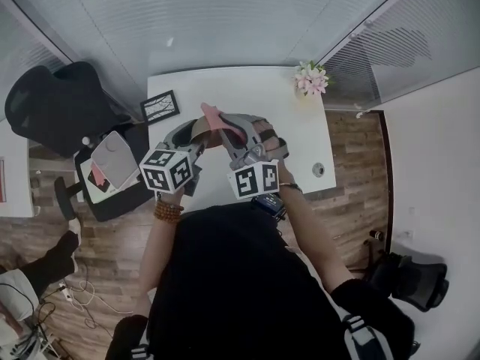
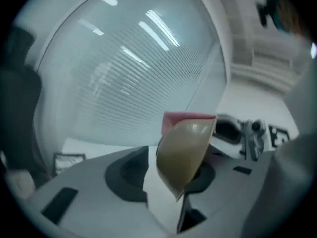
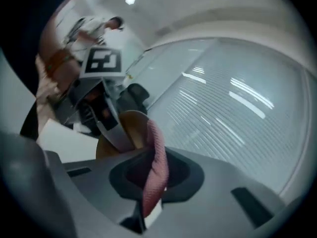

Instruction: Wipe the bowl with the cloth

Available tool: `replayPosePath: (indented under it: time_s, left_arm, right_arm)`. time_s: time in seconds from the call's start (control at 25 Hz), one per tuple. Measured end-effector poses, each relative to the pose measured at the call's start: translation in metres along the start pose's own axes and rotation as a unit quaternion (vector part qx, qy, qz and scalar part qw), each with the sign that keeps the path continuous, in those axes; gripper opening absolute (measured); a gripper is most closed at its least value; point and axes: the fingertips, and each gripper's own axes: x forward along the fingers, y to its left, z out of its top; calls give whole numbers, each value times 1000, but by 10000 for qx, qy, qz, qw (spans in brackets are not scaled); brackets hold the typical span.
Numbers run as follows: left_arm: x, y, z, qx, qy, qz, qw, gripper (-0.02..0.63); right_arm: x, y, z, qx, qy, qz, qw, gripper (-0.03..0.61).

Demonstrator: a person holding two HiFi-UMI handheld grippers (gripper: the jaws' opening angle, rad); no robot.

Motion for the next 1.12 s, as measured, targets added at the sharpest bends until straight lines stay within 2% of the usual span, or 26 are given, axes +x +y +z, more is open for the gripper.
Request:
replayPosePath:
  time_s: [0.08, 0.12, 0.16, 0.2, 0.24, 0.28, 0.32, 0.36, 0.4, 0.44, 0.48, 0.52, 0.56, 0.64, 0.68, 0.72, 0.76, 0.8, 0.84, 0.88, 0.92, 0.96, 1.0, 1.04, 1.08, 1.12]
  left_arm:
    - [3, -7, -4, 1498, 510, 427, 9865, 130]
    - [5, -13, -3, 1779, 561, 505, 9811, 97]
    - [6, -16, 0, 1632, 441, 449, 9846, 94]
    - [5, -19, 6, 1084, 157, 238, 9937, 92]
    - [2, -20, 15, 223, -265, -110, 9993, 91]
    - [-1, -21, 25, -785, -741, -516, 9928, 91]
    - [-3, -22, 33, -1698, -1147, -849, 9751, 87]
    - [-2, -22, 35, -2287, -1377, -1010, 9584, 89]
    - [1, -22, 31, -2467, -1393, -994, 9539, 91]
    - [4, -21, 22, -2282, -1216, -874, 9620, 92]
    - [6, -20, 12, -1826, -914, -705, 9764, 92]
    - [8, -18, 3, -1192, -569, -499, 9900, 100]
    - [9, -15, -3, -447, -234, -268, 9984, 133]
    - [10, -14, -14, 1042, 355, 102, 9939, 179]
    - [11, -18, -18, 1530, 567, 182, 9864, 145]
    - [12, -21, -20, 1713, 661, 204, 9828, 99]
    - [12, -23, -18, 1559, 599, 164, 9858, 96]
    - [11, -23, -13, 1043, 366, 32, 9939, 95]
    - [7, -21, -5, 181, -13, -197, 9996, 95]
    - [4, -18, 3, -876, -455, -475, 9940, 94]
    - [1, -14, 9, -1836, -841, -707, 9768, 92]
    - [1, -11, 11, -2433, -1076, -823, 9605, 94]
    - [1, -10, 7, -2585, -1122, -829, 9559, 95]
    - [2, -10, 1, -2352, -980, -770, 9639, 97]
    - [3, -11, -7, -1816, -682, -657, 9788, 95]
    - [5, -11, -14, -1045, -299, -478, 9929, 99]
  right_arm:
    - [-3, 8, 1, -957, -9, 228, 9951, 21]
    - [-4, 7, 2, -1105, -48, 262, 9935, 18]
    - [-5, 3, 4, -986, -110, 220, 9948, 17]
    - [-7, -5, 6, -528, -209, 111, 9983, 17]
    - [-8, -15, 7, 291, -349, -30, 9990, 17]
    - [-9, -25, 4, 1399, -509, -133, 9888, 17]
    - [-9, -34, -1, 2594, -648, -148, 9635, 17]
    - [-8, -39, -8, 3584, -719, -93, 9308, 21]
    - [-7, -39, -14, 4085, -682, -22, 9102, 23]
    - [-5, -33, -19, 3944, -529, 32, 9174, 21]
    - [-5, -24, -22, 3226, -314, 74, 9460, 20]
    - [-6, -12, -21, 2169, -110, 121, 9761, 22]
    - [-8, -1, -19, 1066, 41, 177, 9941, 18]
    - [-10, 17, -17, -335, 186, 317, 9988, 20]
    - [-10, 22, -17, -545, 196, 359, 9977, 18]
    - [-11, 23, -19, -506, 176, 333, 9980, 17]
    - [-12, 20, -20, -189, 117, 236, 9995, 17]
    - [-13, 13, -21, 480, 1, 91, 9988, 18]
    - [-14, 4, -24, 1528, -184, -43, 9881, 19]
    - [-14, -5, -29, 2867, -419, -92, 9571, 18]
    - [-13, -12, -33, 4177, -616, -47, 9065, 20]
    - [-12, -15, -36, 4987, -670, -1, 8642, 39]
    - [-10, -14, -38, 4996, -561, -36, 8644, 44]
    - [-10, -9, -36, 4250, -348, -129, 9044, 23]
    - [-10, -3, -32, 3076, -118, -195, 9512, 23]
    - [-11, 5, -28, 1860, 65, -188, 9823, 21]
